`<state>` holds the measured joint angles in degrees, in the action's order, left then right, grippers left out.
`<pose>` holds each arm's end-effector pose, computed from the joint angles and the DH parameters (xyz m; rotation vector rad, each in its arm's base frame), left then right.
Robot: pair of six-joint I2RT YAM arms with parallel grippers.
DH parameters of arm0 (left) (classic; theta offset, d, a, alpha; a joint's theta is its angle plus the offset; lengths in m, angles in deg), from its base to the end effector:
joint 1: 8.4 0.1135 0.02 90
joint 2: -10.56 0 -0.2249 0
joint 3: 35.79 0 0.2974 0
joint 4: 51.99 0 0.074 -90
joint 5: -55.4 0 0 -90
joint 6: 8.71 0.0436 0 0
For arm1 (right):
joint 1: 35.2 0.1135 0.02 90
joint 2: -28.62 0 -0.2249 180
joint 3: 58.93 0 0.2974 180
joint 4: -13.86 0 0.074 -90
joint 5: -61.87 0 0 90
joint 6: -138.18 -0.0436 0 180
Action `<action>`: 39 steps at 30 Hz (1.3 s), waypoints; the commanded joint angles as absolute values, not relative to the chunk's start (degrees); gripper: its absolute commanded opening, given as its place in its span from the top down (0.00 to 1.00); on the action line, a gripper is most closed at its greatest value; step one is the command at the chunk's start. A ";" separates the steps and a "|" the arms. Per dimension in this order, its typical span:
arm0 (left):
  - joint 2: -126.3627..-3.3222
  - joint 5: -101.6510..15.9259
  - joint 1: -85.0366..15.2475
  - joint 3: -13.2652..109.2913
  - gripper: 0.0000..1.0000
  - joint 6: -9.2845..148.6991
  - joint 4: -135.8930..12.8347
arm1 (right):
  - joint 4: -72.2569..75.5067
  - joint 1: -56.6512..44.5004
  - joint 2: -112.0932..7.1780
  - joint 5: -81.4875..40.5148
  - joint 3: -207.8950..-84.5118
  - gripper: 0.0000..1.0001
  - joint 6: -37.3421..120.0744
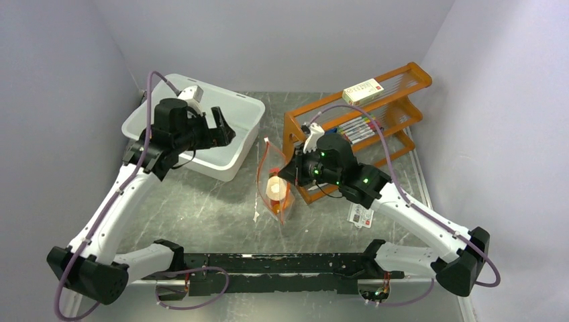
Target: Place the food in the zip-top bag and seal the zipper
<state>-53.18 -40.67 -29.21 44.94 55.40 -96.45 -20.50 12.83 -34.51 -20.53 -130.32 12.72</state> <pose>0.2872 -0.1141 0.3480 -0.0256 2.1040 -0.6085 0.2083 0.2402 0.3053 -0.3293 2.1631 1.0161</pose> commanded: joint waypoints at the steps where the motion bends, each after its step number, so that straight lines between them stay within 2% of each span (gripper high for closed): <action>1: -57.04 -26.37 -25.28 47.29 0.03 52.05 -98.14 | -17.83 13.05 -31.03 -17.75 -128.34 1.00 18.26; 8: -65.92 -22.22 -15.55 47.93 0.23 39.51 -98.25 | -16.52 13.03 -25.77 -18.77 -124.45 1.00 19.85; 12: -71.72 -14.46 -14.25 50.23 0.26 39.49 -98.06 | -21.45 13.02 -25.32 -21.41 -126.30 1.00 21.25; 16: -79.12 -6.06 -13.22 54.76 0.23 42.43 -98.52 | -25.64 13.00 -25.99 -21.64 -129.50 1.00 22.41; 21: -88.43 -5.88 -9.22 60.07 0.15 37.18 -105.41 | -29.81 13.00 -27.79 -21.69 -132.84 1.00 26.24; 29: -98.66 -7.57 -5.28 64.23 0.18 31.26 -107.52 | -29.94 12.33 -31.34 -23.10 -135.68 1.00 32.04; 33: -101.38 -10.12 -3.52 64.06 0.18 28.61 -106.95 | -29.28 4.93 -32.27 -16.88 -135.46 1.00 34.13; 39: -105.83 -13.21 -2.08 69.27 0.21 37.56 -104.68 | -27.82 -1.03 -34.27 -12.53 -135.75 1.00 36.03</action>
<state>-103.67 -10.50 -3.44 63.83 32.60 -104.04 -29.40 0.72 -33.42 -16.55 -134.21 33.15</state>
